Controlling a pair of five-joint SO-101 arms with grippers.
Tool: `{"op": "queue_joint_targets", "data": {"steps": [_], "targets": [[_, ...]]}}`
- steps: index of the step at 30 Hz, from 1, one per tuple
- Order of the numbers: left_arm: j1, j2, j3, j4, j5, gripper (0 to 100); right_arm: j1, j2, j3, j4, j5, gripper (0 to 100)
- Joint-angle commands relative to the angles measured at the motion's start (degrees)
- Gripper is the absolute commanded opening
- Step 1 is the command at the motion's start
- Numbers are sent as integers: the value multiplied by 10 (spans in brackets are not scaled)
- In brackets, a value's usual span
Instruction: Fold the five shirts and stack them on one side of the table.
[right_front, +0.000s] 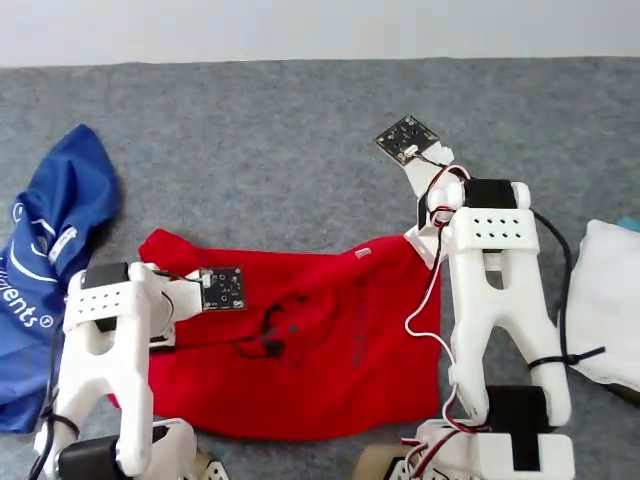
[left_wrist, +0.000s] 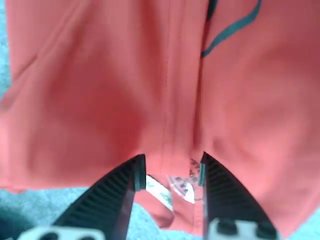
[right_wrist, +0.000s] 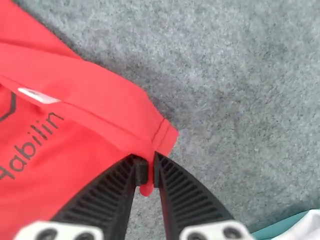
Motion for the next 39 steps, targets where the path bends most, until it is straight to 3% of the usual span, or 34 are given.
{"op": "queue_joint_targets", "data": {"steps": [1, 13, 19, 28, 39], "targets": [[4, 0, 0, -10, -7, 180, 7, -3, -4, 5, -5, 13], [4, 0, 25, -11, -7, 176, 7, -4, -5, 22, -6, 13], [4, 0, 35, -46, -7, 118, 7, -4, -5, 25, -6, 12], [4, 0, 69, -84, -7, 111, 6, -4, -5, 25, -6, 12], [4, -4, 65, -80, -7, 6, 6, -5, -5, 25, -6, 12]]}}
